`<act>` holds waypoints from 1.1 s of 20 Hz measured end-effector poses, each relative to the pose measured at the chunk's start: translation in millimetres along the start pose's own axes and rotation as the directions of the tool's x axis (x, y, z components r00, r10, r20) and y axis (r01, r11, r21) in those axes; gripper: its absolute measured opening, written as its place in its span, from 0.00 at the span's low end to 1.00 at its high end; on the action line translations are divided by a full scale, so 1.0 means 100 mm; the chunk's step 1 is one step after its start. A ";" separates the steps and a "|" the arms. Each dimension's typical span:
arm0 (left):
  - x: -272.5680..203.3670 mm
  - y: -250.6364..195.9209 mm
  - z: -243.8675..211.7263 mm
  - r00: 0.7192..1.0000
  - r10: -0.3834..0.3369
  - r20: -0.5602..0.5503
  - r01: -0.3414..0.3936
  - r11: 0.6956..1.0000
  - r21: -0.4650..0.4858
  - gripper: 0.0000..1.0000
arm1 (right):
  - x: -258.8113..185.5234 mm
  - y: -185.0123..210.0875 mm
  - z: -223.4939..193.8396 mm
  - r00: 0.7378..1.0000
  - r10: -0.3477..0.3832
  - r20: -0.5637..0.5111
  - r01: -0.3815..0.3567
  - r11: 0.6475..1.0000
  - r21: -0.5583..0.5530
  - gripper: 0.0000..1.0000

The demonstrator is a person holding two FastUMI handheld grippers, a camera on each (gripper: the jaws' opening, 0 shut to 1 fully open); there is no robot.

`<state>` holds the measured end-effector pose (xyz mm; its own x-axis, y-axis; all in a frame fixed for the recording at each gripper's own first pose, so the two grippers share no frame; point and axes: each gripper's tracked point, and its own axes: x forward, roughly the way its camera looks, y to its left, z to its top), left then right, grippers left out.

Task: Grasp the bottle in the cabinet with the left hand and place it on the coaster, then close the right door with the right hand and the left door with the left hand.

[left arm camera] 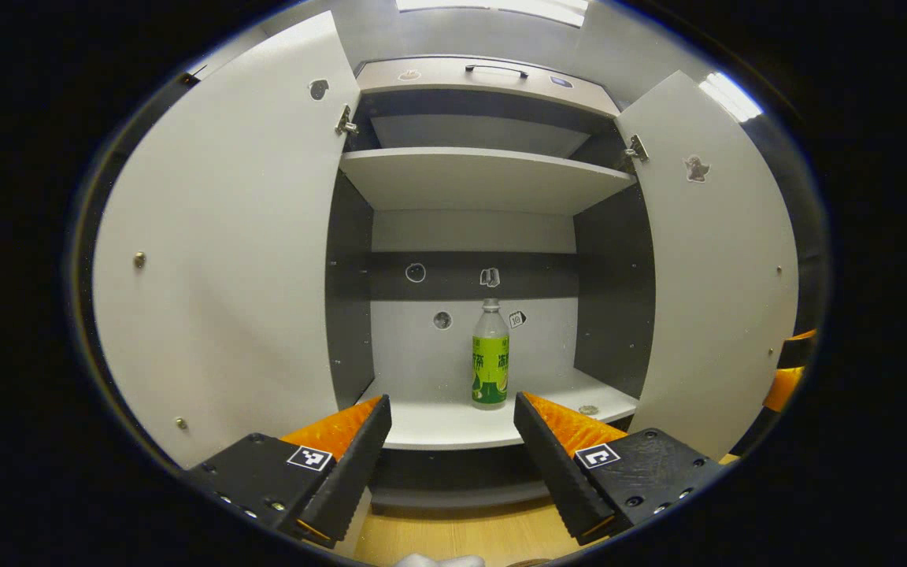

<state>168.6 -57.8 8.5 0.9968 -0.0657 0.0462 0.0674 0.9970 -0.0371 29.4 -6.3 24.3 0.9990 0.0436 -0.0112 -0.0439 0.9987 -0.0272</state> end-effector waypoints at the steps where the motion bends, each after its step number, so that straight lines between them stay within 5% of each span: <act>1: 0.18 -0.03 0.01 1.000 -0.002 0.001 0.002 1.000 -0.006 0.96 | 0.02 -0.02 0.03 1.000 -0.004 0.003 0.004 1.000 -0.010 0.99; 10: 1.50 -0.42 0.14 0.998 -0.021 0.055 0.021 1.000 -0.004 0.96 | 0.16 -0.06 0.00 0.999 0.003 -0.039 -0.005 0.999 -0.052 0.95; 22: 2.31 -0.52 -0.30 1.000 0.014 -0.026 -0.014 1.000 -0.025 0.95 | 0.26 -0.08 -0.12 0.997 0.016 -0.070 -0.023 0.995 -0.101 1.00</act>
<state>397.1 -126.0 -9.0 0.9984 -0.0529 0.0197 0.0540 0.9966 -0.0622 55.8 -13.2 12.0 0.9950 0.0578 -0.0816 -0.0679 0.9895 -0.1275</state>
